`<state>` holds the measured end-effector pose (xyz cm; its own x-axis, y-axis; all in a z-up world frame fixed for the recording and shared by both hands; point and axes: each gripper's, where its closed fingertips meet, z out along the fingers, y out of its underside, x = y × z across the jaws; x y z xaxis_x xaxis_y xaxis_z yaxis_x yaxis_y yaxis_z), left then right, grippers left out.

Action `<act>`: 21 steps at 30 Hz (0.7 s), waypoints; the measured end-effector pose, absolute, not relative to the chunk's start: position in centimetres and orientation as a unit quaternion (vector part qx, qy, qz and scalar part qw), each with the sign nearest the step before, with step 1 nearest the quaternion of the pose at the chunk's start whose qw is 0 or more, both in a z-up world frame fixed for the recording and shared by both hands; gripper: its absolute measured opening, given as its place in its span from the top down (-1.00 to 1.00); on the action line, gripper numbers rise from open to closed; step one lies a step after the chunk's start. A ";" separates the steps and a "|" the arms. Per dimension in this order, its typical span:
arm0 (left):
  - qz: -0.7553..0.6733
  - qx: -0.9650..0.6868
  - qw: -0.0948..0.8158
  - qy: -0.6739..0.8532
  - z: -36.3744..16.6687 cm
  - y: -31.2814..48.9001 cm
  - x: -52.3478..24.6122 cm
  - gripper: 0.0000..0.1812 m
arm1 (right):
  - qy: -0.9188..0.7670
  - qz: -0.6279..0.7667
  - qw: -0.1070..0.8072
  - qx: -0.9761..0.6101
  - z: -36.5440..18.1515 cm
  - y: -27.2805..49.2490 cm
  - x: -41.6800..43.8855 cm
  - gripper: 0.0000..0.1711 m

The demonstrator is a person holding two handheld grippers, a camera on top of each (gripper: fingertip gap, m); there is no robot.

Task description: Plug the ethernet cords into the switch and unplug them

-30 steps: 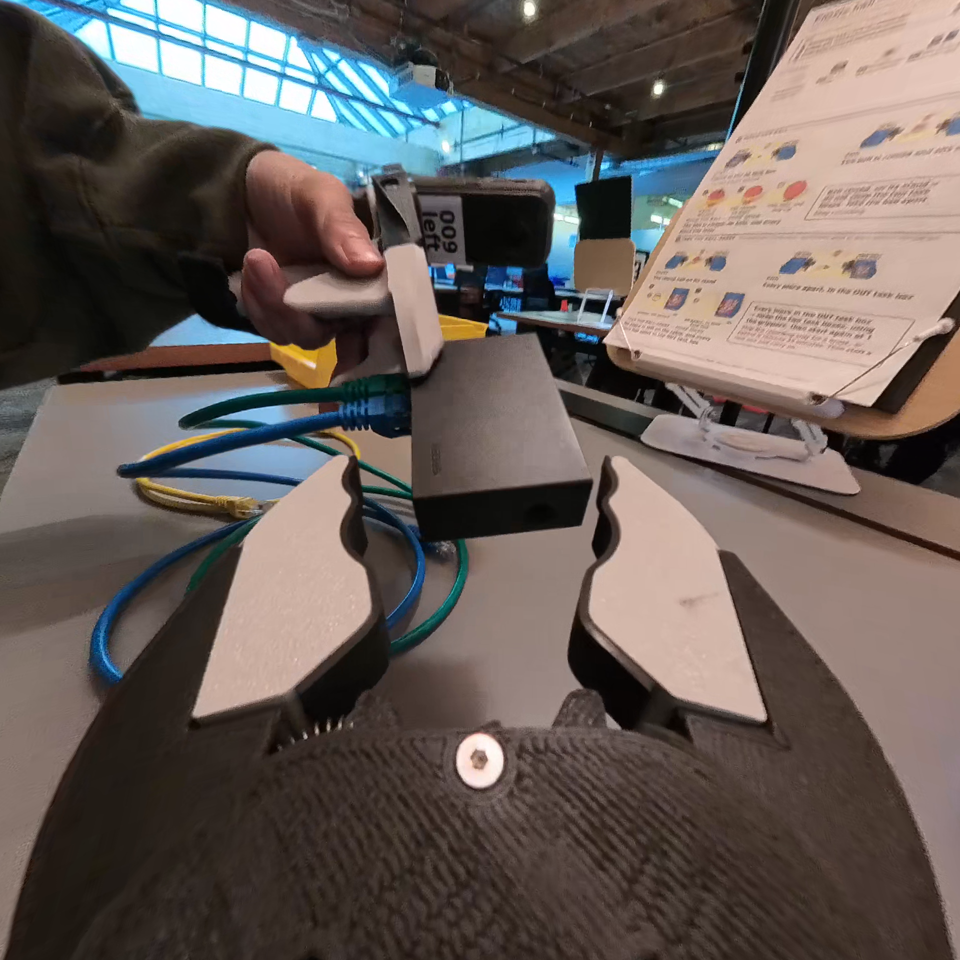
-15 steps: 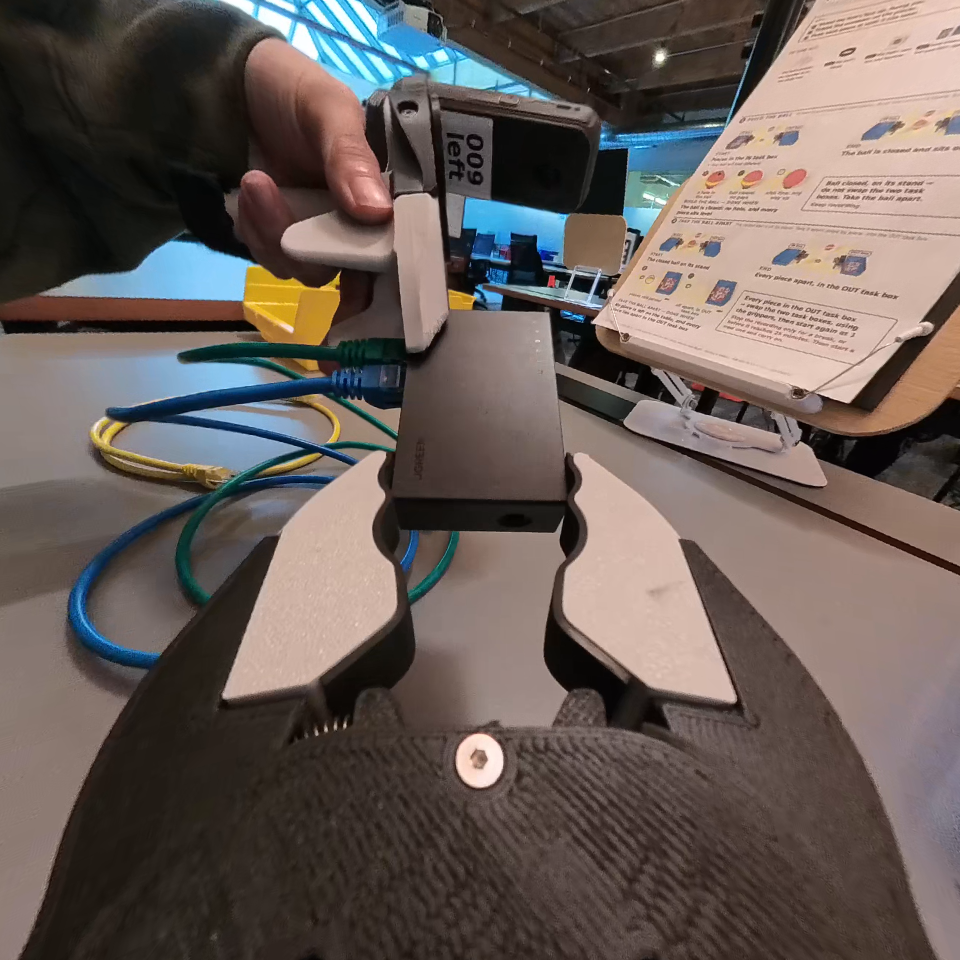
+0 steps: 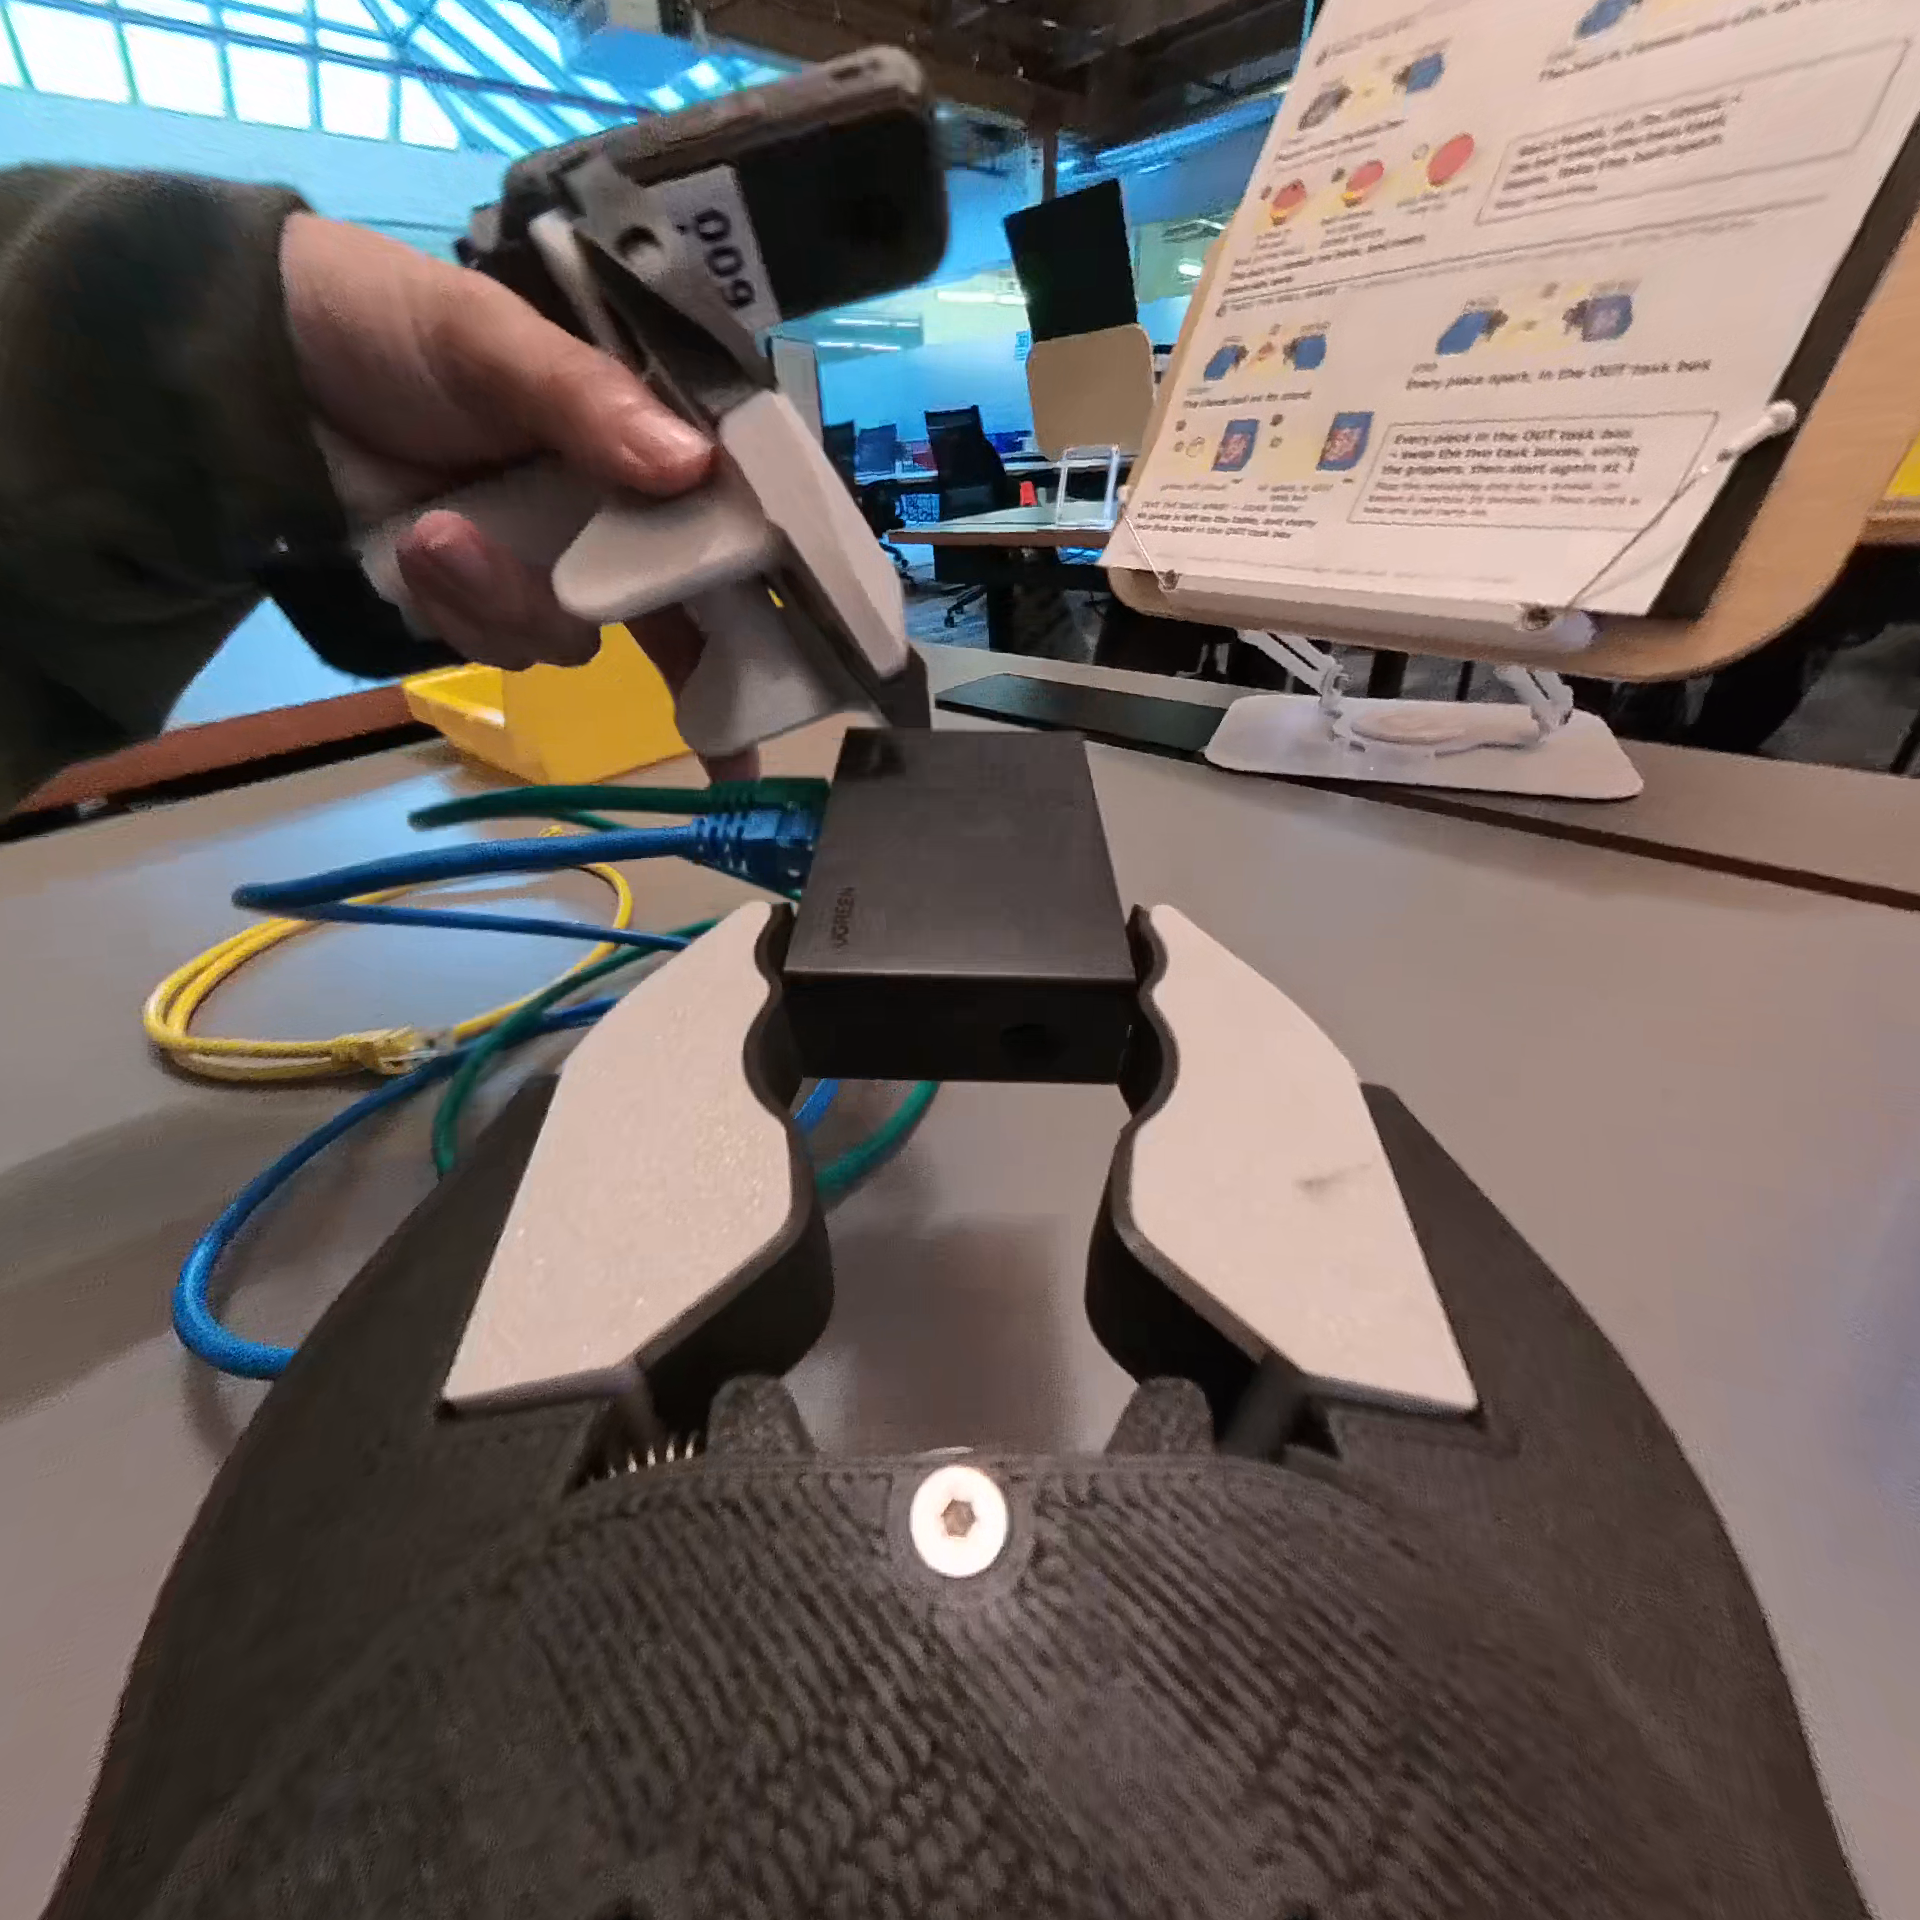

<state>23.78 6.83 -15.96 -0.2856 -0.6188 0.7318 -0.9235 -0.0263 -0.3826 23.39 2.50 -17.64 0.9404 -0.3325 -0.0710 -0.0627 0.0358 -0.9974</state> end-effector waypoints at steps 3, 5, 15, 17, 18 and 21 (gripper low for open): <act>0.458 0.561 0.156 -0.671 -15.2 7.0 24.0 0.71 | 0.155 -0.072 0.714 -0.678 -17.5 2.2 23.7 0.29; 0.412 0.574 0.113 -0.699 -17.0 7.8 24.0 0.66 | 0.155 -0.064 0.716 -0.678 -17.5 2.2 23.7 0.28; 0.463 0.549 0.317 -0.620 -19.1 4.2 21.7 0.51 | 0.115 -0.092 0.722 -0.676 -17.1 2.4 22.5 0.28; 0.468 0.548 0.326 -0.612 -18.6 4.5 21.8 0.58 | 0.116 -0.072 0.721 -0.679 -17.2 2.5 22.5 0.28; 0.470 0.551 0.331 -0.605 -18.2 4.7 21.9 0.63 | 0.113 -0.071 0.720 -0.682 -17.2 2.6 22.4 0.29; 0.455 0.562 0.322 -0.611 -17.4 5.4 21.8 0.68 | 0.100 -0.086 0.704 -0.698 -17.7 3.2 22.1 0.29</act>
<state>21.79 5.44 -17.36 -0.1599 -0.3939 0.9051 -0.9800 -0.0469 -0.1935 22.14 3.18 -17.69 0.9649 -0.2617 -0.0207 -0.0183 0.0116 -0.9998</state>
